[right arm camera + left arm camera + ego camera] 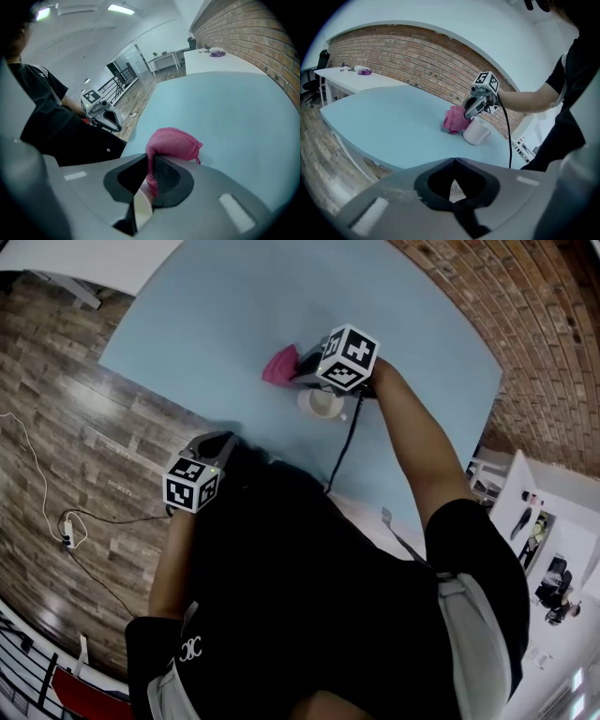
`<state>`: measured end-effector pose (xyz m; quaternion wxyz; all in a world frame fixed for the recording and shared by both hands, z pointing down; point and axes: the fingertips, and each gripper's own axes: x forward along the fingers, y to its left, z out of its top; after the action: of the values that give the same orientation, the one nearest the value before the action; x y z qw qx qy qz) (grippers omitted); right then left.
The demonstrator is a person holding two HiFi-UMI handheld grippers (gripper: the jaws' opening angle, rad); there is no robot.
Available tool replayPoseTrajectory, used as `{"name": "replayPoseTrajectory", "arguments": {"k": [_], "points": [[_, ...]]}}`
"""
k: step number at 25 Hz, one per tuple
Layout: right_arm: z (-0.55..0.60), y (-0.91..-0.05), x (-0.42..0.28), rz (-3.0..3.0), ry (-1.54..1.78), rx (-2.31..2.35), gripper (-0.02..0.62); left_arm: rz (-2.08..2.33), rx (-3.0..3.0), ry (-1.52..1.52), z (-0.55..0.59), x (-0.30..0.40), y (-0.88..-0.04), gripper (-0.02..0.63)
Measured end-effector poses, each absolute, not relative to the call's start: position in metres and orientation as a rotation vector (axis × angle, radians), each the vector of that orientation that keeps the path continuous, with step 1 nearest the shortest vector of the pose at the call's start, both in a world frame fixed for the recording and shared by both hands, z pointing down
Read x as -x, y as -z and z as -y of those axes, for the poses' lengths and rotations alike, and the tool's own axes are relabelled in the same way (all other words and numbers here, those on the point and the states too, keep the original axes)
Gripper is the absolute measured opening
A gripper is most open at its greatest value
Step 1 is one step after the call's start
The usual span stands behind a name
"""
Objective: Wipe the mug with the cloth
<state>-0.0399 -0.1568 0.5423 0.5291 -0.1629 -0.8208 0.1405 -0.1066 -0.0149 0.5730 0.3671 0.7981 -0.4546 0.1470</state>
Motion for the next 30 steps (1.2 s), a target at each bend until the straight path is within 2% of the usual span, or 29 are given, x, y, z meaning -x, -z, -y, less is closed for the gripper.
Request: {"name": "replayPoseTrajectory", "arguments": {"k": [13, 24, 30], "points": [[0.113, -0.53, 0.039, 1.763, 0.039, 0.556, 0.037, 1.18, -2.032, -0.35, 0.004, 0.108, -0.578, 0.005], [0.082, -0.535, 0.033, 1.724, 0.152, 0.435, 0.037, 1.102, -2.076, -0.359, 0.017, 0.109, -0.581, 0.005], [0.072, -0.539, 0.024, 1.809, 0.09, 0.289, 0.037, 1.069, -2.085, -0.385, 0.025, 0.107, -0.584, 0.005]]}}
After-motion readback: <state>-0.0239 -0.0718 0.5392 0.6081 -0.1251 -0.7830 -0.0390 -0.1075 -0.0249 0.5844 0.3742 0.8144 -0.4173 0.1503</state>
